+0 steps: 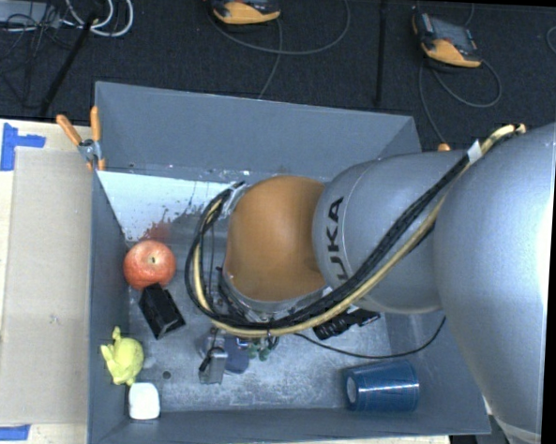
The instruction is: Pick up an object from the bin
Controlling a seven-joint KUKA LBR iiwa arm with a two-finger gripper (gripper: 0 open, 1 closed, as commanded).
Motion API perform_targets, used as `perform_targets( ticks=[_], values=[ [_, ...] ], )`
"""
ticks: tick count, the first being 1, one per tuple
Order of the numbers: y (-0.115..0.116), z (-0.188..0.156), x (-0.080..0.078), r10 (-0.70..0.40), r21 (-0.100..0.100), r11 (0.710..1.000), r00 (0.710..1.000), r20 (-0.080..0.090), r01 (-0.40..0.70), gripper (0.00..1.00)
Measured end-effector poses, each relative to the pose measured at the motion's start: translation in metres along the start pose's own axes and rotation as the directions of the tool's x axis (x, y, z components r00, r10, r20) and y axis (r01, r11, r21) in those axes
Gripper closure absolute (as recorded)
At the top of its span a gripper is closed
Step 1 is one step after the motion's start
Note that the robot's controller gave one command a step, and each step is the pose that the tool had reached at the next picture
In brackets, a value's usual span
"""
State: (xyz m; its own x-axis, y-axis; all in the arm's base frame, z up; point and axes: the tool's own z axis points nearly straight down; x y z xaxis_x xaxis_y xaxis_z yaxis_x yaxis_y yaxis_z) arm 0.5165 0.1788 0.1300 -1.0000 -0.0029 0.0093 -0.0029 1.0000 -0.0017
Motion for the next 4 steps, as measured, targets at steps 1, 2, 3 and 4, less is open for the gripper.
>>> perform_targets(
  ticks=[1,2,3,4],
  values=[
    [-0.001,-0.004,-0.002,0.004,-0.001,1.0,1.0,0.007,-0.004,0.0],
    [-0.009,-0.004,-0.034,-0.06,-0.001,0.998,0.998,0.01,0.06,0.0],
    [-0.023,-0.014,-0.047,0.066,-0.003,0.998,0.998,0.01,-0.066,0.0],
    [-0.025,-0.018,-0.068,0.197,-0.004,0.98,0.98,0.009,-0.197,0.0]
  ],
)
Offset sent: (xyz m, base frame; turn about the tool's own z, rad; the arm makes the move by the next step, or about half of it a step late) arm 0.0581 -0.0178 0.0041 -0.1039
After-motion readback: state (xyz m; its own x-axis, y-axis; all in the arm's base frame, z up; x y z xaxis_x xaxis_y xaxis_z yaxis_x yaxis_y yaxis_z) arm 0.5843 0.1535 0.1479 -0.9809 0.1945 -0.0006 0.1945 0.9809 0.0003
